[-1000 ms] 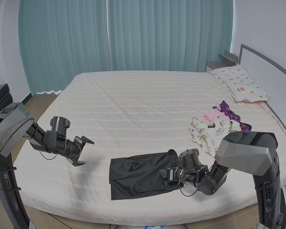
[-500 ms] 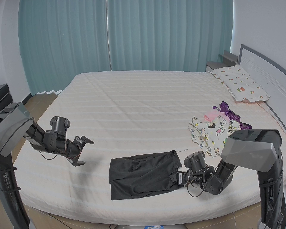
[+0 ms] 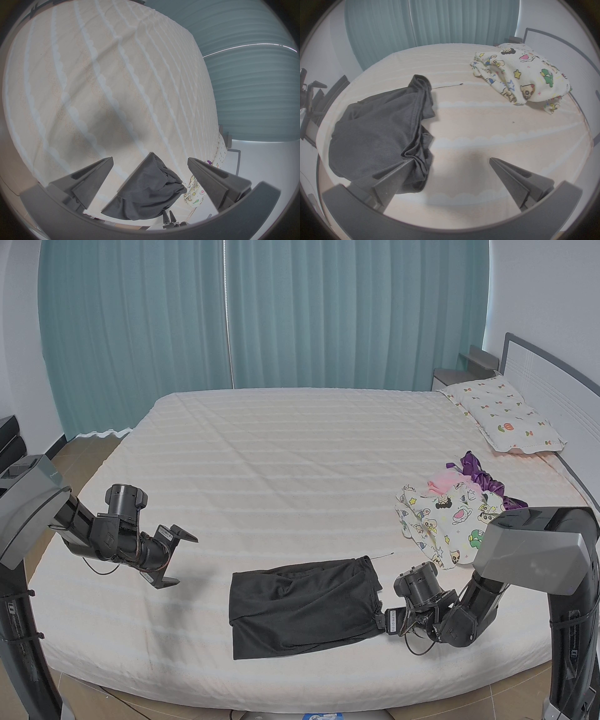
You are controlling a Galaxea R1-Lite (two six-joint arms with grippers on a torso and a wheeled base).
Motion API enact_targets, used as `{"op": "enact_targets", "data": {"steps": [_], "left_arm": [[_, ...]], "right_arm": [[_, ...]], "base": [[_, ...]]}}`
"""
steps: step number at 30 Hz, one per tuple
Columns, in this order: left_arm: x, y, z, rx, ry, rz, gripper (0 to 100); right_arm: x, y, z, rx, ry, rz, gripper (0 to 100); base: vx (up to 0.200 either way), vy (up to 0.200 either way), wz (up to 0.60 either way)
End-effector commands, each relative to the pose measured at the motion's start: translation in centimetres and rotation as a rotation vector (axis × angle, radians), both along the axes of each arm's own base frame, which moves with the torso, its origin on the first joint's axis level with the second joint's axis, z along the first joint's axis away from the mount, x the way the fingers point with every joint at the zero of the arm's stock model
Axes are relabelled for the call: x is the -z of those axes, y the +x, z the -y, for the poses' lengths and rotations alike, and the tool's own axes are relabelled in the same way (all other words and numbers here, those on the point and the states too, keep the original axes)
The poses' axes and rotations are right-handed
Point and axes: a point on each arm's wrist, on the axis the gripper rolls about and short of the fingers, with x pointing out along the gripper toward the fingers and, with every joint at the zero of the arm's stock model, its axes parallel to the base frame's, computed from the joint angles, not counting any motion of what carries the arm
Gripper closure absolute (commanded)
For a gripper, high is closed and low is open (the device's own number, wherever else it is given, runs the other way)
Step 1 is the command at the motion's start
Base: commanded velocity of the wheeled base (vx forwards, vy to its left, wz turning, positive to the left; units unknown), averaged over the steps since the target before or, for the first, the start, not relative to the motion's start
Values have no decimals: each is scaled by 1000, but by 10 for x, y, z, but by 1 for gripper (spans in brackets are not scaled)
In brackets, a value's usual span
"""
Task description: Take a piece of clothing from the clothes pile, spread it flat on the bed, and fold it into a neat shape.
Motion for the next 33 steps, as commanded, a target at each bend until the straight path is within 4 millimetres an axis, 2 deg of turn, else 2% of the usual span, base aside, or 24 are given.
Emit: {"op": "enact_targets", "data": {"steps": [1,8,11,13,18,21,22,24,26,29,33], "left_arm": [[0,0,0,1,0,1,0],[0,0,0,-2,-1,1,0],[0,0,0,1,0,1,0],[0,0,0,1,0,1,0],[0,0,0,0,-1,1,0],[0,0,0,0,-1,-1,0],[0,0,0,0,-1,-1,0],[0,0,0,0,-1,1,0],[0,0,0,-2,-1,-1,0],[0,0,0,0,-1,-1,0],[0,0,0,-1,1,-1,0]], "right_arm": [[-1,1,0,11,-11,8,0],[-14,-1,-8,4,29,60,0],[-35,9,-10,0,162,149,0],[-39,13,-9,-10,207,154,0],[-49,37,-8,18,346,189,0],[-45,55,-18,39,452,187,0],[-44,57,-20,40,459,184,0],[-34,73,-28,62,491,175,0],[-33,84,-32,73,517,173,0],[-33,89,-37,93,606,127,0],[-33,97,-34,101,653,92,0]], "base": [[0,0,0],[0,0,0],[0,0,0],[0,0,0],[0,0,0],[0,0,0],[0,0,0],[0,0,0],[0,0,0],[0,0,0],[0,0,0]]}}
